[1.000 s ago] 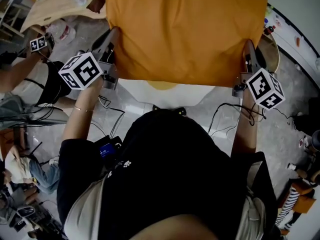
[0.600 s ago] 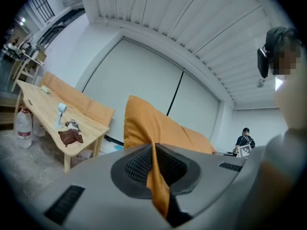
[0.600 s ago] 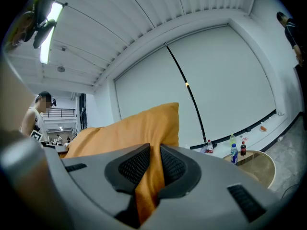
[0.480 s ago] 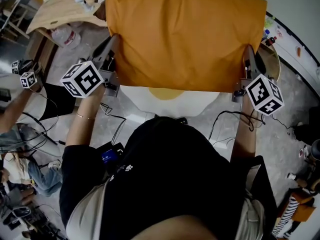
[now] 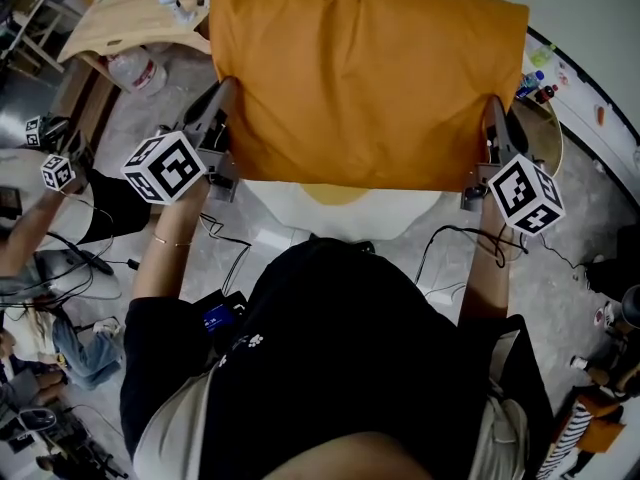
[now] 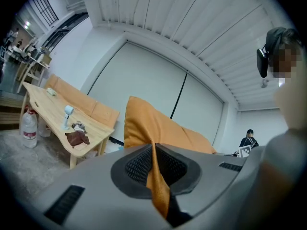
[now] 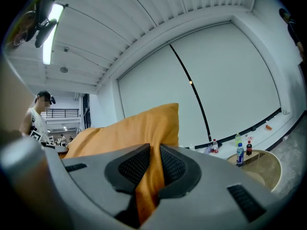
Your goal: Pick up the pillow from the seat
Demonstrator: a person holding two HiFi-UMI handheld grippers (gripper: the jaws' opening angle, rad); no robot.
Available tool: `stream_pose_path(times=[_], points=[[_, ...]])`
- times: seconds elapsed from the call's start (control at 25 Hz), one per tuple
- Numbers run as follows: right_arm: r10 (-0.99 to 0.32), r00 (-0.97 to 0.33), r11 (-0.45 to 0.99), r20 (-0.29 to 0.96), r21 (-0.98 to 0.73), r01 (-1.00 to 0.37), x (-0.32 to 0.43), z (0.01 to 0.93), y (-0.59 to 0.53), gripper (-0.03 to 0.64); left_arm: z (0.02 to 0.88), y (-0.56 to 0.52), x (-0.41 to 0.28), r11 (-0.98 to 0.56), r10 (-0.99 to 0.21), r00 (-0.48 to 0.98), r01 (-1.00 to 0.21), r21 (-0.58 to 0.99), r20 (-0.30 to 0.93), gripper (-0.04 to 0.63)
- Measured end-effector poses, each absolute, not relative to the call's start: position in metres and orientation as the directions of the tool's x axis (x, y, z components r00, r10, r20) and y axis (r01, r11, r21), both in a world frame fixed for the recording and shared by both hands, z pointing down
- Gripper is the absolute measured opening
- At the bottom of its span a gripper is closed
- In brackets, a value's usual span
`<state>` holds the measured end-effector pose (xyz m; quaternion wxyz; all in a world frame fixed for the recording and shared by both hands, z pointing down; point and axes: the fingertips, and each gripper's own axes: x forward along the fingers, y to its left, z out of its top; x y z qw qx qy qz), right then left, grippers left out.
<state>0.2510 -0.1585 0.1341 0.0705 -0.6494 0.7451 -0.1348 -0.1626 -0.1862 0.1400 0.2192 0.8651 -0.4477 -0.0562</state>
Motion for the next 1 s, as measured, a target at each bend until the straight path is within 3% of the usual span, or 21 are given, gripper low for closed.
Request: stream_pose_path(times=[1.0], points=[[-0.984, -0.154, 0.120, 0.089, -0.306, -0.944, 0.227, 0.133, -0.147, 0.071, 0.141, -0.173, -0.188, -0.490, -0.795, 0.595, -0.744, 0.455, 0.117, 0.024]])
